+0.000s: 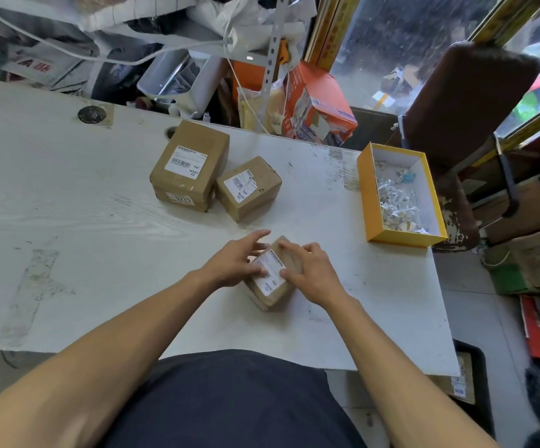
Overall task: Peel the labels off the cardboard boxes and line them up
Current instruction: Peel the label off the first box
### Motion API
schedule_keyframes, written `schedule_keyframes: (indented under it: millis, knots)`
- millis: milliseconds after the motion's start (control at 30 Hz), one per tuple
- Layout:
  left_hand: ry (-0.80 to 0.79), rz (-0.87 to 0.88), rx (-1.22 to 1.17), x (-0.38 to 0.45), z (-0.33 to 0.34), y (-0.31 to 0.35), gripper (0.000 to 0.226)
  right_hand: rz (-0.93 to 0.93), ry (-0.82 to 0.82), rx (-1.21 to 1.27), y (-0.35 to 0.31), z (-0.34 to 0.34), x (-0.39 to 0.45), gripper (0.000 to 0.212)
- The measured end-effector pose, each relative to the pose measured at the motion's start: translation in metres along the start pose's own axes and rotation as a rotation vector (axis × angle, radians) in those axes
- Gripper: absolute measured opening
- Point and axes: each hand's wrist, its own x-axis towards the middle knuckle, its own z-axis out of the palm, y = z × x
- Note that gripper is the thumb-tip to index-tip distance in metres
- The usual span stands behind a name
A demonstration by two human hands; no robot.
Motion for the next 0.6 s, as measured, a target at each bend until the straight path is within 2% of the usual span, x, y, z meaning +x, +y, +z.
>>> schedule_keyframes:
  millis: [100, 133, 267, 433, 600]
  knots:
    - [0.181, -0.017, 0.219, 0.004, 0.001, 0.002, 0.028, 0.054, -0.069, -0.107, 0.002, -0.004, -0.009, 0.068]
    - [0.238, -0.026, 0.266, 0.004, 0.003, 0.003, 0.020, 0.066, -0.085, -0.129, 0.002, -0.004, -0.011, 0.071]
    - [0.394, -0.105, 0.334, 0.003, 0.016, 0.009, 0.032, 0.085, -0.045, -0.140, -0.003, 0.000, -0.009, 0.068]
    - [0.334, -0.031, 0.225, -0.013, 0.027, 0.003, 0.062, 0.171, 0.116, -0.119, -0.001, 0.007, -0.006, 0.051]
    - [0.282, 0.004, 0.160, -0.029, 0.037, -0.001, 0.053, 0.193, 0.185, -0.168, -0.003, 0.006, -0.006, 0.044]
